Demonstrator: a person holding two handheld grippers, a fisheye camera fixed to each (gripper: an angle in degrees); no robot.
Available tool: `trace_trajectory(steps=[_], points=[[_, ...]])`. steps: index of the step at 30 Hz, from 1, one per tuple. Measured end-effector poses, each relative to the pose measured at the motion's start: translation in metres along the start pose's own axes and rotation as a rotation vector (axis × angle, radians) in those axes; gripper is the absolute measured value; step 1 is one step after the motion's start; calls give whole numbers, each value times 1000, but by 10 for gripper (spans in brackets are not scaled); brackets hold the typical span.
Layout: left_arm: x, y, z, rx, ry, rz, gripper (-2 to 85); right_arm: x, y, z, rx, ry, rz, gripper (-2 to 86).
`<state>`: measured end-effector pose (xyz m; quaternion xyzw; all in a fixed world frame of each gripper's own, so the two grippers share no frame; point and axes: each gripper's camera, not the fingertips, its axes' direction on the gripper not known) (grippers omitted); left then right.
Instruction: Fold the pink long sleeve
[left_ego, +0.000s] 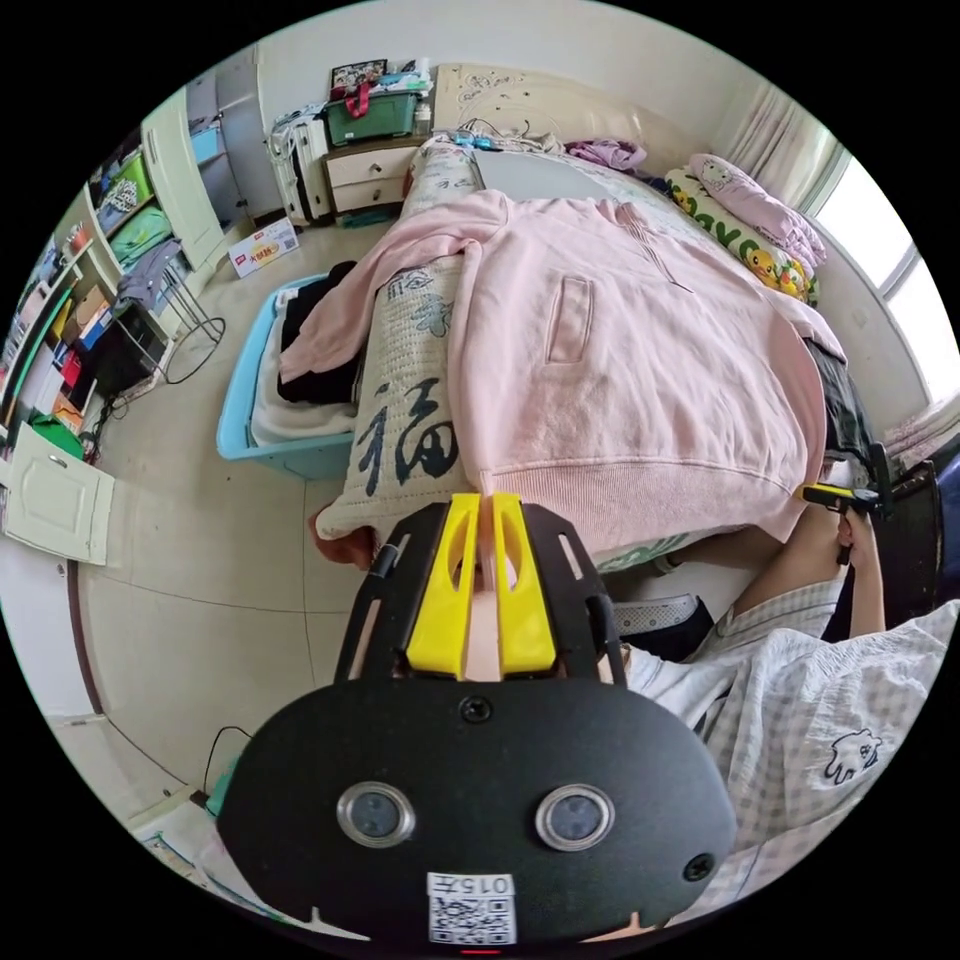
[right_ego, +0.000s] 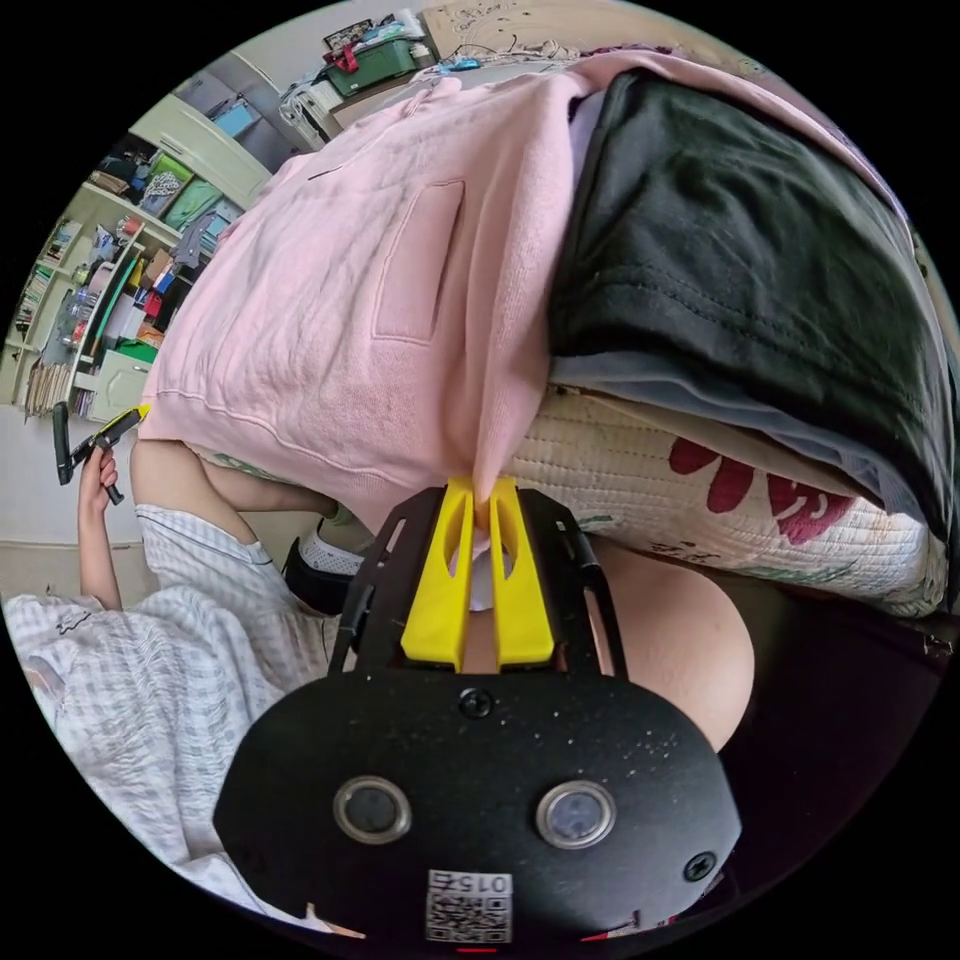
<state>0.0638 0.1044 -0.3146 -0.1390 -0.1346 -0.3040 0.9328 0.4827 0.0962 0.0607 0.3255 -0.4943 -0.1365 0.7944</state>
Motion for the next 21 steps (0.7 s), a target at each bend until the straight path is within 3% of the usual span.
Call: trace_trajectory(steps=[4, 7, 9, 14, 16, 21], points=[[10, 16, 2, 26, -105, -12, 16, -5, 0, -17, 51, -82, 16, 12], [7, 17, 14, 77, 126, -36, 68, -24, -6, -28, 70, -75, 5, 11], [6, 11, 37, 53, 143, -62, 79, -37, -13, -32, 68, -51, -4, 11], [16, 13, 75, -19, 65, -20, 26, -71, -46, -40, 13, 22, -6, 11], [30, 20, 86, -53, -79, 36, -1, -79, -59, -43, -7, 39, -5, 11], [40, 29, 120, -64, -118, 42, -7, -89, -86, -67, -34, 12, 11, 12]])
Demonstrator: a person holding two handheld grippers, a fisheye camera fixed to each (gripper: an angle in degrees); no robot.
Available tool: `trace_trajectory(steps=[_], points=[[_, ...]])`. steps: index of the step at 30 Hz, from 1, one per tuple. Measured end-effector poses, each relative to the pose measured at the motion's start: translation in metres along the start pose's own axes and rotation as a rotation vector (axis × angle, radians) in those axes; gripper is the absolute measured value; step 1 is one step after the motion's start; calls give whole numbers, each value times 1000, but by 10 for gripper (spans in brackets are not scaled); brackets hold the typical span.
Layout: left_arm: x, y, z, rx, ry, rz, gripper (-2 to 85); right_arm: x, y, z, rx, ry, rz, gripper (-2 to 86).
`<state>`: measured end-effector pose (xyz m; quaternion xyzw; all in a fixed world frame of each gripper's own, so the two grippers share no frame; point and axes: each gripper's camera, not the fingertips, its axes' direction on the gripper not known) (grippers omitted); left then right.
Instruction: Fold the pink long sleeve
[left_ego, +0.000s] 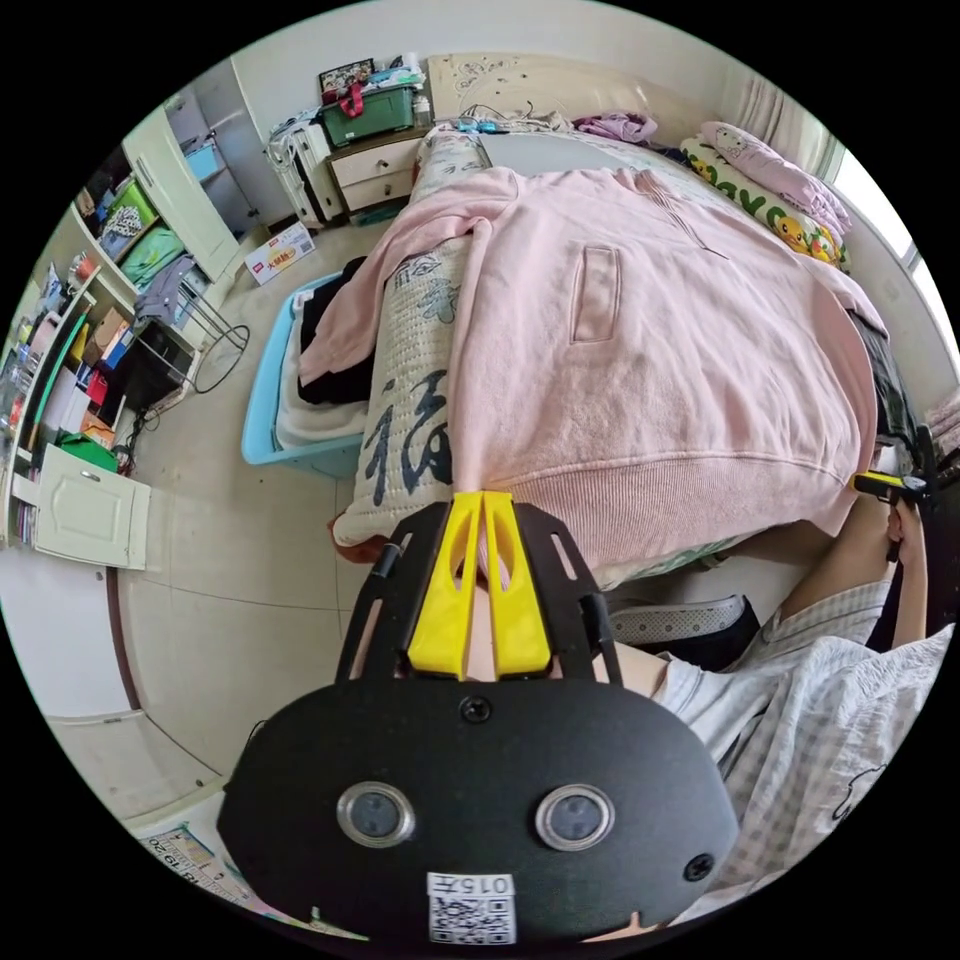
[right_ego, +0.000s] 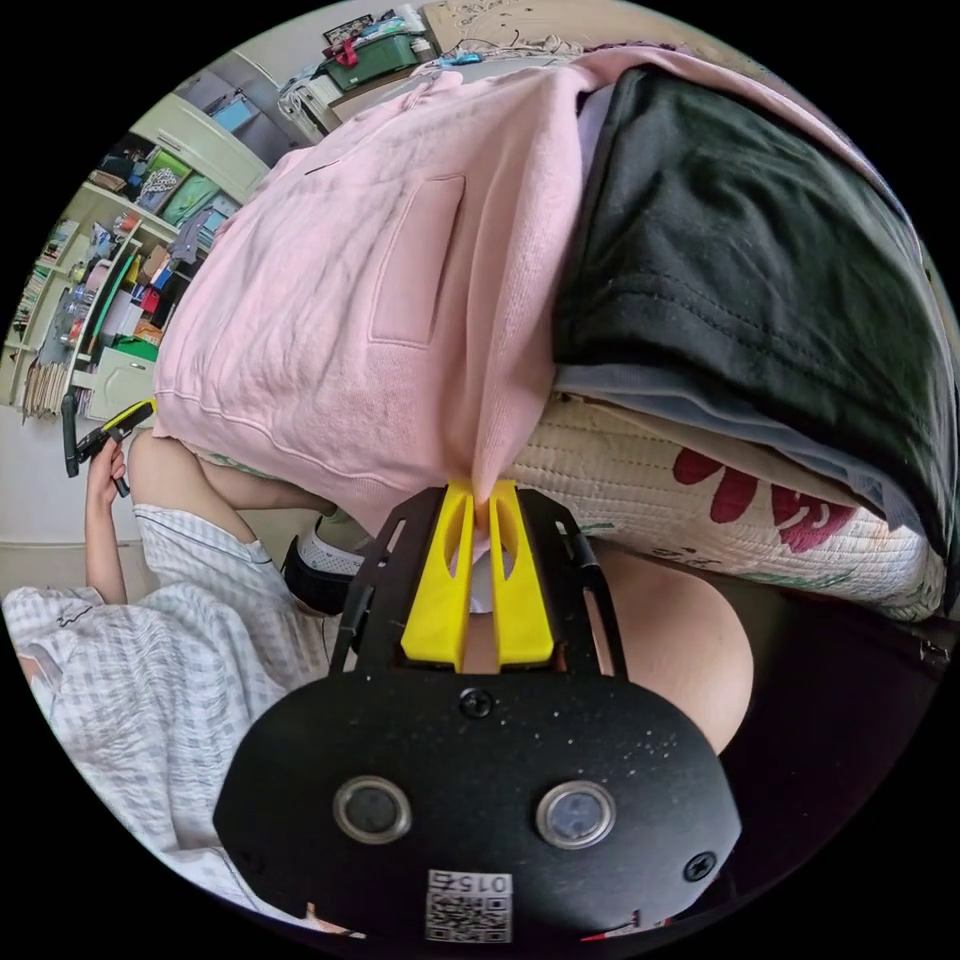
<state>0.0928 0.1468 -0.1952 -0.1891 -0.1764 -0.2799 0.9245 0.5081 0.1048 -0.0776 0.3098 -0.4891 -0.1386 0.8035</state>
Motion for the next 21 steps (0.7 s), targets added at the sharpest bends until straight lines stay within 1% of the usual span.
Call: trace_trajectory(steps=[3, 5, 8, 13, 17, 19, 20, 21], points=[[-4, 6, 12, -3, 40, -33, -7, 2, -16, -27, -9, -59, 21, 12], [-2, 9, 18, -9, 38, -38, -7, -1, -23, -42, -11, -60, 17, 13], [10, 12, 29, -24, -10, -30, -7, -7, -31, -70, -1, -42, 16, 13], [41, 23, 50, -36, -166, 21, -7, -20, -40, -122, 22, 27, 4, 13], [55, 28, 63, -69, -256, 66, -7, -18, -47, -177, 34, 58, -12, 17], [58, 31, 70, -85, -287, 78, -6, -10, -49, -204, 36, 47, -12, 20], [56, 32, 71, -86, -282, 70, -6, -1, -50, -223, 36, 18, -9, 24], [48, 35, 71, -89, -247, 53, -5, 16, -49, -244, 31, -51, 13, 30]])
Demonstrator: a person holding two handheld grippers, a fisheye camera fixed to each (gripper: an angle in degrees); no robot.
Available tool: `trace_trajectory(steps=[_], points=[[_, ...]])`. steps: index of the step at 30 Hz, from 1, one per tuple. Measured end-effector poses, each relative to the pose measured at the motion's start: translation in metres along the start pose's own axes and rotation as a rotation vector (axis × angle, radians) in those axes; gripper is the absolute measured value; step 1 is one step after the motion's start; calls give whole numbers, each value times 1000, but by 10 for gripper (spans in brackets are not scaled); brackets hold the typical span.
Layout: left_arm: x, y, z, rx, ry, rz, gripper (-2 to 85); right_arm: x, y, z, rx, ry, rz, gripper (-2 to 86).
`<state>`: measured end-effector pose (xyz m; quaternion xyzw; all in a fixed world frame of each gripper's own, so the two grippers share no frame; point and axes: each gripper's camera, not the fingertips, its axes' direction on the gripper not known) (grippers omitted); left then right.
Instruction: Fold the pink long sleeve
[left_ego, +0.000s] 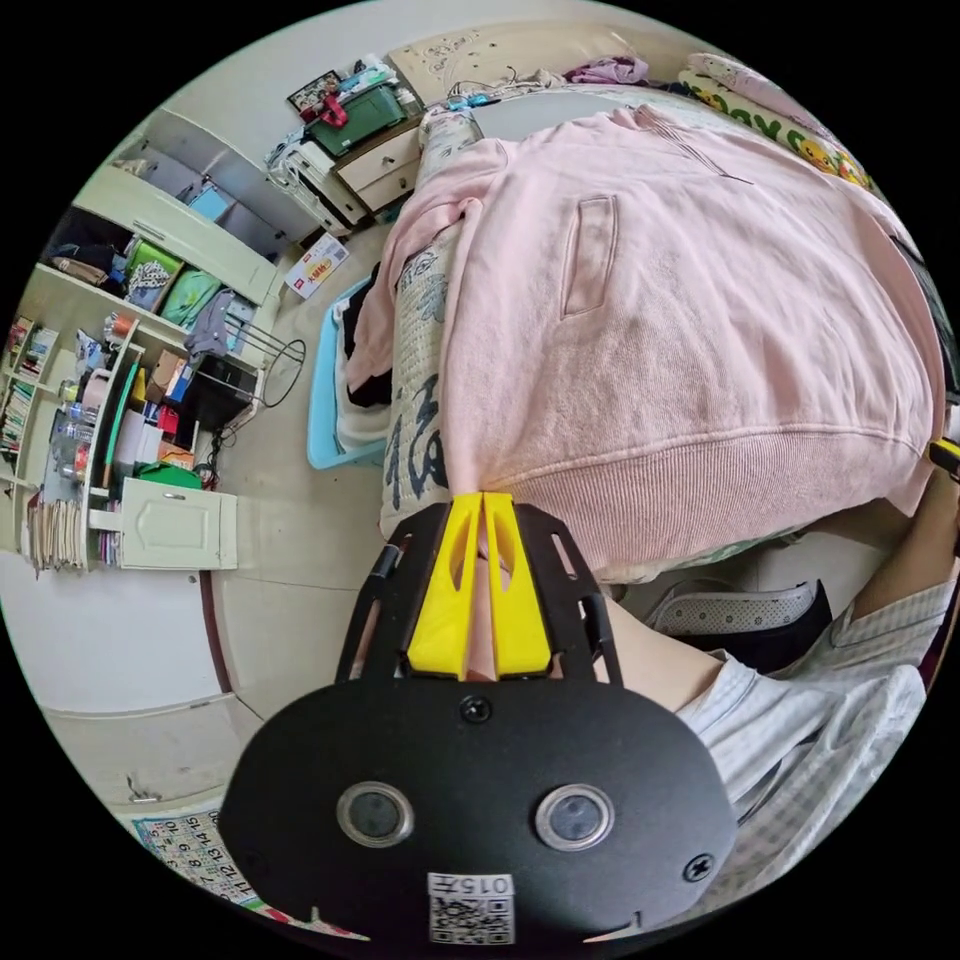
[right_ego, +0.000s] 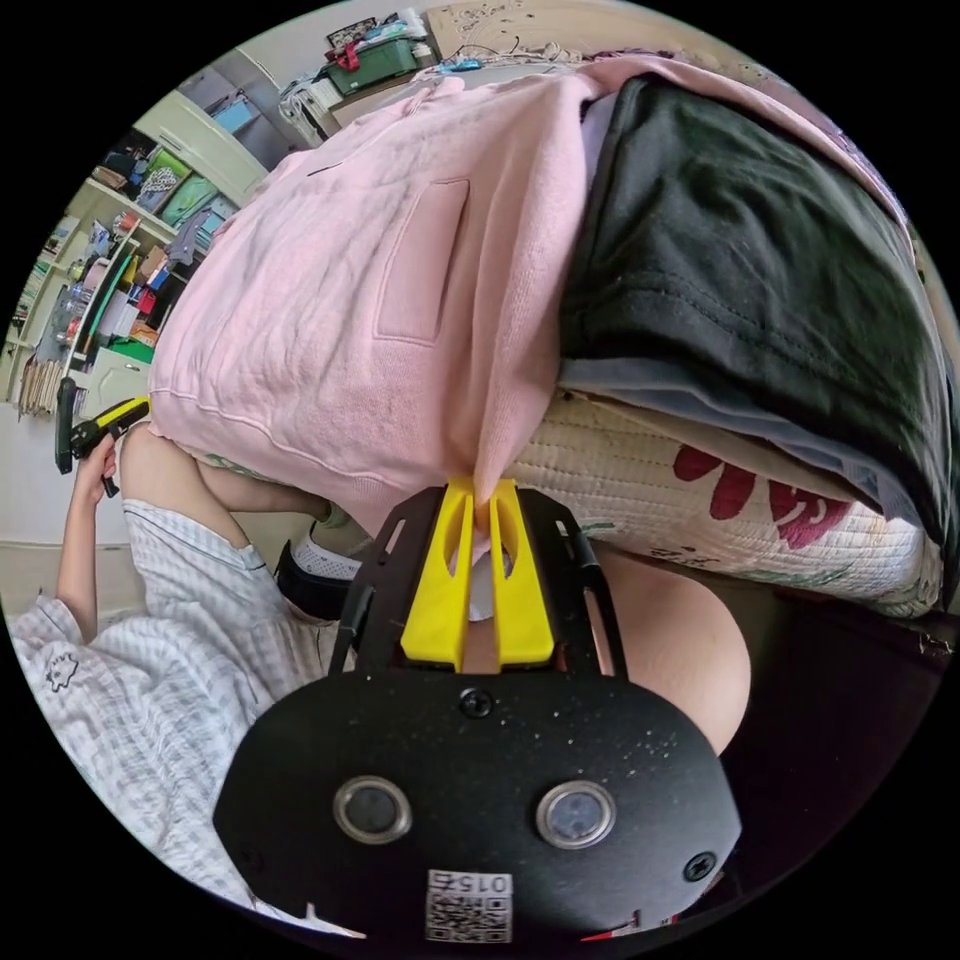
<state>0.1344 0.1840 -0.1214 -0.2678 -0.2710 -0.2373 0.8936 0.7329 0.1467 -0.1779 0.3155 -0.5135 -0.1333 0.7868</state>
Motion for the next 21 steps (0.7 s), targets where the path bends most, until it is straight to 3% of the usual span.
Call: trace_trajectory(steps=[4, 6, 9, 11, 14, 17, 21], points=[[-65, 21, 3, 31, 308, -96, 10, 50, 17, -77, 71, -242, 20, 61], [-85, 33, -7, 79, 380, -147, 22, 79, 47, -145, 228, -364, -5, 73], [-81, 46, -38, 206, 361, -128, 44, 127, 95, -217, 467, -621, -21, 74], [-56, 43, -58, 266, 333, -52, 54, 186, 147, -285, 760, -815, -4, 57], [10, 26, -85, 356, 387, 114, 62, 258, 191, -371, 1053, -707, 164, 33], [87, 3, -96, 431, 546, 267, 75, 330, 179, -436, 1118, -578, 345, 85], [172, -22, -99, 477, 643, 382, 84, 435, 119, -469, 1102, -811, 422, 126]])
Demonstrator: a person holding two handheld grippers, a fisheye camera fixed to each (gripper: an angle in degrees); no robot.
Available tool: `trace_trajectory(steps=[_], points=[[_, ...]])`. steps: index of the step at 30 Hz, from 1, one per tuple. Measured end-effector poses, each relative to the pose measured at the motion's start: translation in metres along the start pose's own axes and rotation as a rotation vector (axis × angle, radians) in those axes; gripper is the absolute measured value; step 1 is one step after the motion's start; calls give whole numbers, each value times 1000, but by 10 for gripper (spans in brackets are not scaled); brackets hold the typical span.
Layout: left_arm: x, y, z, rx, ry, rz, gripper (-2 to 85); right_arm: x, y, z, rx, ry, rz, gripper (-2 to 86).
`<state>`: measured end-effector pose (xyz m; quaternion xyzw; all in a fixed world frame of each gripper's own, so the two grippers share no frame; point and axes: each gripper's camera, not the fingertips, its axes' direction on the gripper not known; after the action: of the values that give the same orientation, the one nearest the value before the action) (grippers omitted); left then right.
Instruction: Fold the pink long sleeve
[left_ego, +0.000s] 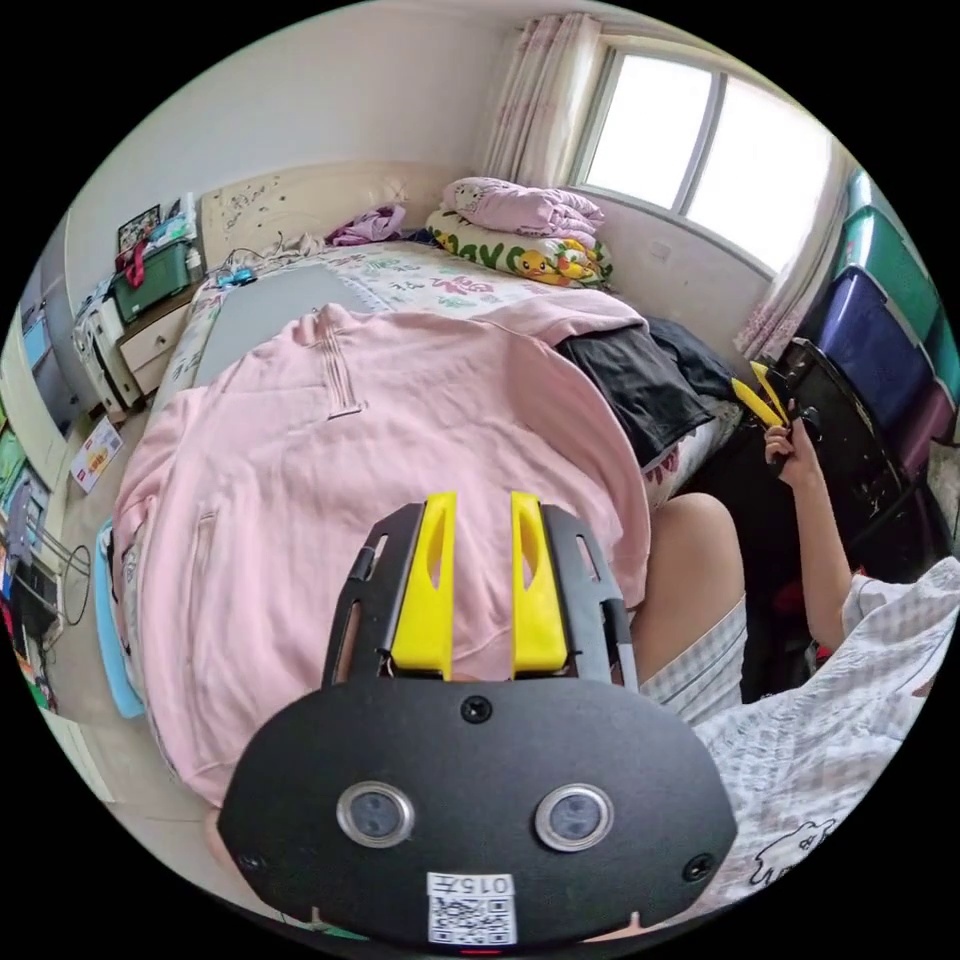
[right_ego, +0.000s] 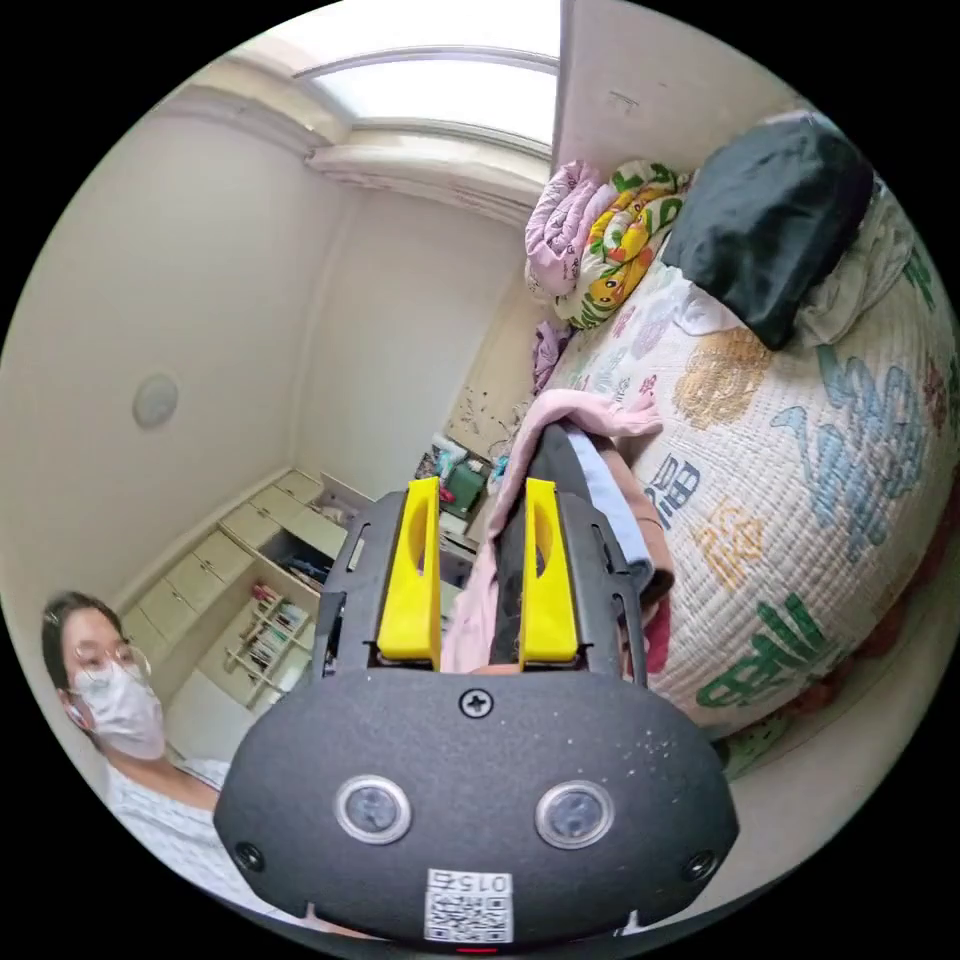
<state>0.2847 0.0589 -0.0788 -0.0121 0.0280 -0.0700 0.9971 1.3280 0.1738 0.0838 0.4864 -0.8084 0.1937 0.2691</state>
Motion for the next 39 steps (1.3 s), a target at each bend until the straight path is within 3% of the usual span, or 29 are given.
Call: trace_trajectory(steps=[3, 7, 9, 14, 18, 22, 24, 27, 29, 31, 35, 39], points=[[23, -7, 33, -42, 49, 71, 84, 78, -76, 28, 3, -38, 286, 172], [32, 12, 73, -212, -8, 158, 85, 150, -106, 75, -41, -202, 481, 177], [27, 28, 72, -183, -18, 155, 86, 171, -117, 115, -69, -278, 508, 169], [-5, 44, 52, -133, 15, 102, 83, 184, -122, 176, -97, -175, 504, 159], [-51, 49, 32, -112, 95, -10, 72, 176, -100, 180, 64, -76, 418, 59], [-98, 54, 10, -91, 187, -100, 65, 69, -48, 213, 97, 198, -47, 14], [-115, 55, 1, -85, 196, -108, 62, 4, 3, 247, 72, 251, -314, 11], [-151, 54, -20, -68, 285, -153, 68, -97, 176, 339, -151, 213, -833, 9], [-185, 57, -46, 25, 384, -228, 86, -114, 294, 385, -279, 249, -1066, 8], [-244, 74, -91, 225, 483, -379, 96, -101, 413, 425, -411, 316, -1244, 6], [-333, 96, -127, 342, 577, -562, 124, 2, 637, 482, -667, 365, -1370, 0], [-399, 106, -128, 305, 634, -697, 136, 85, 747, 489, -732, 389, -1362, -3]])
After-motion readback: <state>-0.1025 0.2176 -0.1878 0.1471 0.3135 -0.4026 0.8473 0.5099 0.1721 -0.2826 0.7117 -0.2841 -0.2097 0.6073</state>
